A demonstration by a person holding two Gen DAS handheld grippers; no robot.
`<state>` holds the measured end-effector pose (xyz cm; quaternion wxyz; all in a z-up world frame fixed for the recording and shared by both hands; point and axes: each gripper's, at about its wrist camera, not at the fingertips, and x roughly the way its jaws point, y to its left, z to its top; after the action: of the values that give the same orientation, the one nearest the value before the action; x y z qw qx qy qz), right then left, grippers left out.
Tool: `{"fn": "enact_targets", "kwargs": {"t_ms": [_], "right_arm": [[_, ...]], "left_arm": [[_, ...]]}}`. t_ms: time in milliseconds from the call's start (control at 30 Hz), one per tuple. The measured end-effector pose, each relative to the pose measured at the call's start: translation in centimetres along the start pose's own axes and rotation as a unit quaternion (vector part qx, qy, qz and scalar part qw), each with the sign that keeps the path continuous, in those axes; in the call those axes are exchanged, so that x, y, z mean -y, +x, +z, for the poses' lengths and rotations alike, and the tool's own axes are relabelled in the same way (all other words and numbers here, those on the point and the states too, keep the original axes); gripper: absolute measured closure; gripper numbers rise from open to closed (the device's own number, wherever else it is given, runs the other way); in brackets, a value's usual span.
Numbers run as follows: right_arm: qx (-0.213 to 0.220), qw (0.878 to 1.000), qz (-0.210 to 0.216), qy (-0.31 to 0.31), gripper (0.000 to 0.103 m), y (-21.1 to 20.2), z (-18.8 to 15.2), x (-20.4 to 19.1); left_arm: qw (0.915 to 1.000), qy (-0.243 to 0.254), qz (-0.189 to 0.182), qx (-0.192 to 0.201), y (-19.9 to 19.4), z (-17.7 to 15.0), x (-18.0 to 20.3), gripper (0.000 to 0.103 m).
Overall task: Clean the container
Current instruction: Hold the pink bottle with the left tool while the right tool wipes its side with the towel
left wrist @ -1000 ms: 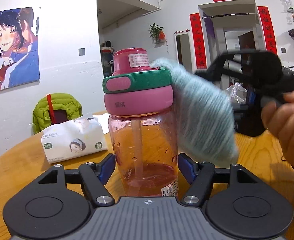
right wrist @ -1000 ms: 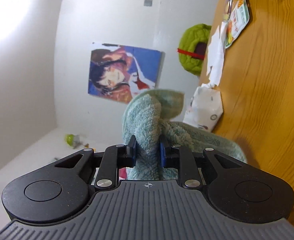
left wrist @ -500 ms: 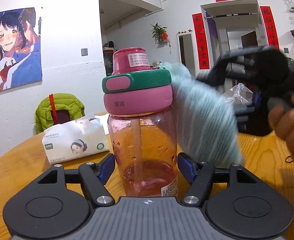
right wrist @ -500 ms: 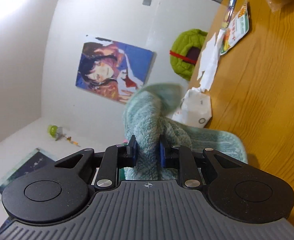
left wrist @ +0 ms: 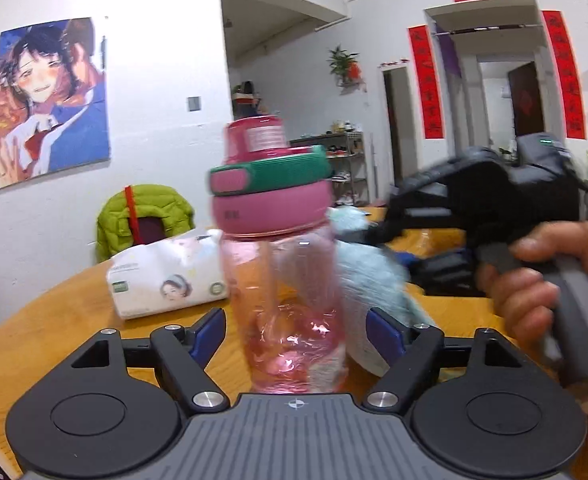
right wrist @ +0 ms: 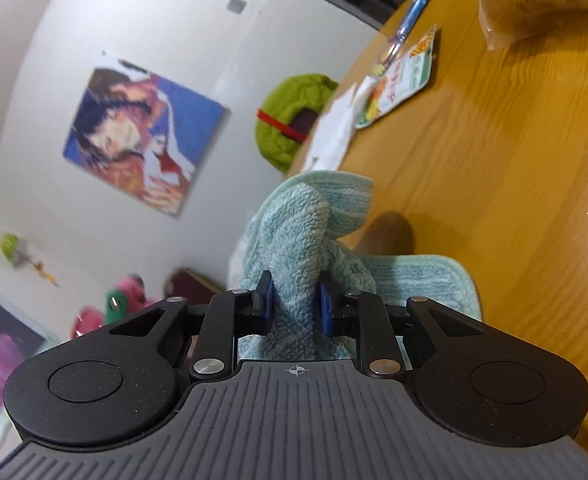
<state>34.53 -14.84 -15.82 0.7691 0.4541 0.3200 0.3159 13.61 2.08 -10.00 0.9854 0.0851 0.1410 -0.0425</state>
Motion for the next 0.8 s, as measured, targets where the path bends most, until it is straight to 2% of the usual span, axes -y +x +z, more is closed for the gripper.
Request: {"fn": "enact_targets", "kwargs": {"t_ms": [67,133,267,367,500,567,633,700,733,800], "right_arm": [[-0.022,0.999,0.027,0.011,0.08,0.8,0.2,-0.1],[-0.052,0.998,0.034,0.005,0.079,1.4,-0.2,-0.4],[-0.054,0.997,0.003,-0.053,0.079,-0.3,-1.0,-2.4],[-0.062,0.997,-0.002,-0.046,0.08,-1.2,-1.5,-2.1],[-0.058,0.996,-0.036,-0.055,0.08,-1.0,-1.5,-1.9],[-0.048,0.996,-0.042,-0.055,0.08,-1.5,-1.4,-1.9],[-0.024,0.999,0.008,-0.031,0.08,-2.6,-1.0,-1.7],[-0.012,0.994,0.103,0.017,0.08,-3.5,-0.6,-1.3],[-0.009,0.987,0.156,0.044,0.08,-3.9,-0.5,-1.0],[-0.028,0.985,0.165,0.05,0.08,-3.6,-0.7,-1.1]], "left_arm": [[0.9999,0.008,-0.009,0.007,0.1,-0.2,0.2,0.03],[0.9999,0.005,-0.009,0.014,0.4,-0.2,-0.4,0.03],[0.9994,-0.02,-0.022,0.015,1.5,-0.1,-2.6,0.029],[0.9987,-0.039,-0.033,0.004,1.7,-0.2,-3.3,0.029],[0.9995,-0.021,-0.025,0.001,1.4,-0.5,-2.7,0.029],[0.9995,-0.019,-0.027,0.001,1.3,-0.5,-2.8,0.037],[0.9994,-0.02,-0.027,0.001,1.3,-0.5,-2.9,0.037],[0.9994,-0.019,-0.027,0.002,1.4,-0.6,-2.9,0.037],[0.9995,-0.017,-0.026,0.002,1.4,-0.6,-2.7,0.037],[0.9996,-0.014,-0.024,0.002,1.4,-0.6,-2.6,0.037]]}}
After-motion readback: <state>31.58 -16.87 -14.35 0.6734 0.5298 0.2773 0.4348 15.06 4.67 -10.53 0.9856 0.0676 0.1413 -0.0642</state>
